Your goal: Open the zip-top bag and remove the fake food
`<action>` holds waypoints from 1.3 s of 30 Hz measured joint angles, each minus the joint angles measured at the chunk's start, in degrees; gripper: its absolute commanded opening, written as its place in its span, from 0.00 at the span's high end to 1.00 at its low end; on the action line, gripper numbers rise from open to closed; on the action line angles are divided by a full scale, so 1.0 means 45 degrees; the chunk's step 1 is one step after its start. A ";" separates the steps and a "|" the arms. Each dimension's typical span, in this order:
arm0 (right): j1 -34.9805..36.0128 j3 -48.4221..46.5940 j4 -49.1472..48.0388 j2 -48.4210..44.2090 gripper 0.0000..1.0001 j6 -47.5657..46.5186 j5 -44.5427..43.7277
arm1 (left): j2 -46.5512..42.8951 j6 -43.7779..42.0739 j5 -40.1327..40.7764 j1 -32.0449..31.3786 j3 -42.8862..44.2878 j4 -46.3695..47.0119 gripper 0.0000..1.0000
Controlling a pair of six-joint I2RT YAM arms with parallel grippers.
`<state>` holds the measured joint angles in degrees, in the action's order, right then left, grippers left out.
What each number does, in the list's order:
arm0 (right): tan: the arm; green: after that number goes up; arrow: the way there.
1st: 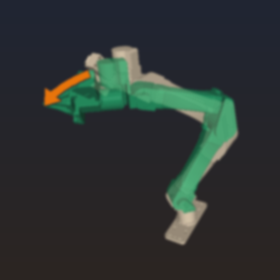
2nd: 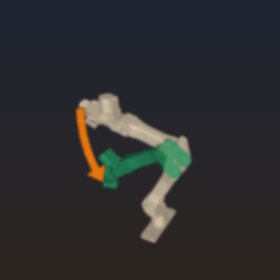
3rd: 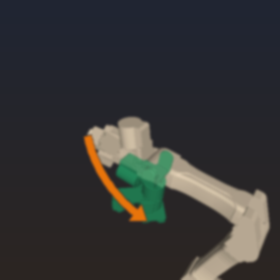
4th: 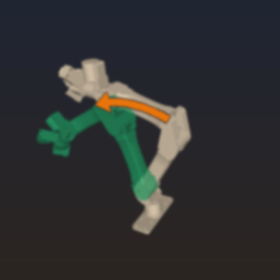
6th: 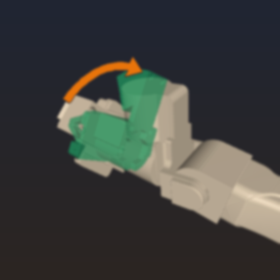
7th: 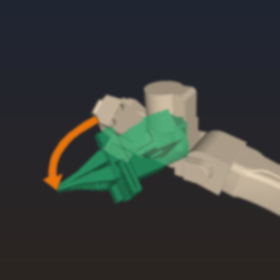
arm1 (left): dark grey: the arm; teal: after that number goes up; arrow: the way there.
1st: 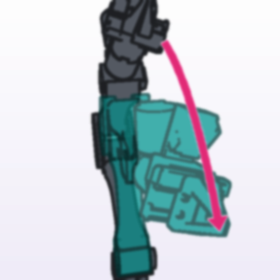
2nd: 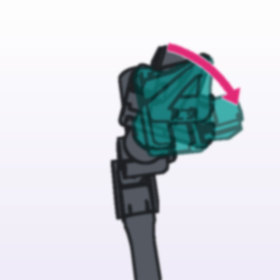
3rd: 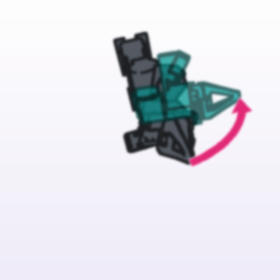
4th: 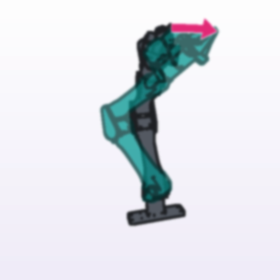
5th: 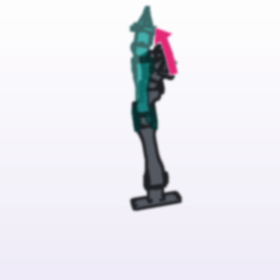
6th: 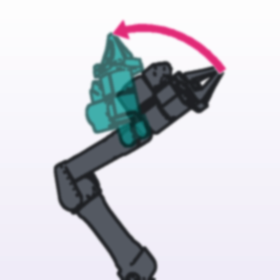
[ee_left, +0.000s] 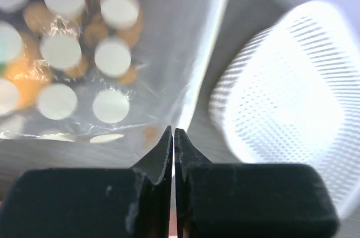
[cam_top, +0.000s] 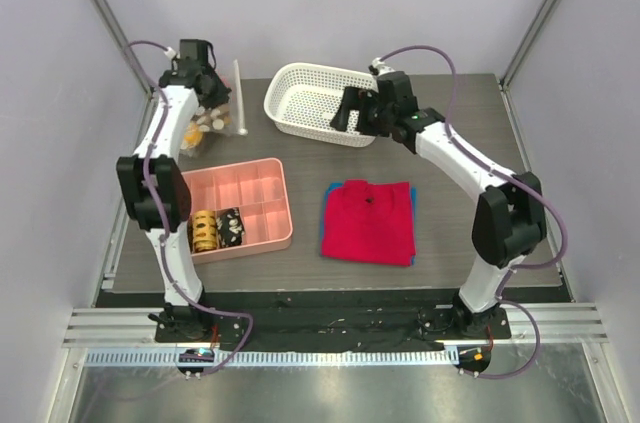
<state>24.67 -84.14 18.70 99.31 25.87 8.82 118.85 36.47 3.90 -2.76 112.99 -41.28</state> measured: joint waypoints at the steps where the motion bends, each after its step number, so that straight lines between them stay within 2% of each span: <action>1: 0.0219 -0.0078 -0.0733 0.0345 0.00 0.0019 0.0107 | -0.0423 0.0257 -0.0287 0.0083 0.0000 0.0291 1.00; 5: 0.1292 -0.1005 -0.3036 0.1948 0.00 0.0053 0.0665 | -0.1768 0.1428 -0.1545 0.0350 -0.0641 0.1661 1.00; 9: 0.2399 -0.2875 -0.3959 0.3832 0.01 0.0112 0.0884 | -0.2569 0.2599 -0.2934 0.0520 -0.2453 0.3089 0.99; 10: 0.2594 -0.3483 -0.3925 0.4308 0.01 0.0199 0.0879 | -0.2487 0.2769 -0.3274 0.0534 -0.2584 0.3089 0.76; 14: 0.3152 -0.4877 -0.3473 0.5299 0.00 0.0627 0.0821 | -0.1467 0.2147 -0.3551 0.0510 -0.1574 0.1880 0.32; 15: 0.3181 -0.4877 -0.3215 0.5285 0.00 0.0743 0.0729 | -0.1258 0.1851 -0.3327 0.0432 -0.1365 0.1671 0.16; 18: 0.3109 -0.4736 -0.2623 0.5032 0.00 0.1035 0.0277 | -0.1166 0.0908 -0.2254 0.0214 -0.1418 0.1122 0.07; 24: 0.2856 -0.4061 -0.1365 0.3939 0.00 0.0976 -0.0049 | -0.0219 -0.0573 0.0287 -0.0709 -0.0340 -0.0136 0.06; 26: 0.2812 -0.3784 -0.1214 0.3541 0.00 0.0899 -0.0151 | 0.0797 -0.0695 0.0879 -0.0996 0.0758 -0.0670 0.07; 29: 0.2807 -0.3415 -0.1030 0.3011 0.00 0.0695 -0.0311 | 0.2696 -0.0835 0.1715 -0.1365 0.2463 -0.1496 0.15; 30: 0.2807 -0.3390 -0.0996 0.2948 0.00 0.0636 -0.0330 | 0.3099 -0.0840 0.1899 -0.1418 0.2676 -0.1661 0.24; 32: 0.2807 -0.3385 -0.0981 0.2895 0.00 0.0515 -0.0374 | 0.3827 -0.0826 0.2273 -0.1477 0.2963 -0.2055 0.33; 34: 0.2807 -0.3361 -0.0947 0.2895 0.00 0.0452 -0.0369 | 0.4211 -0.0865 0.2603 -0.1472 0.2900 -0.2293 0.60; 36: 0.2807 -0.3298 -0.0865 0.2895 0.00 0.0393 -0.0355 | 0.4245 -0.0928 0.2837 -0.1428 0.2482 -0.2263 1.00; 39: 0.2803 -0.3152 -0.0933 0.2909 0.00 0.0291 -0.0146 | 0.4221 -0.0903 0.3031 -0.1360 0.2365 -0.2064 1.00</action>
<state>37.28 -98.32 14.50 112.40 27.18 8.16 137.84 32.40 17.54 -8.88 123.63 -50.57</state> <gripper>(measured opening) 0.996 0.034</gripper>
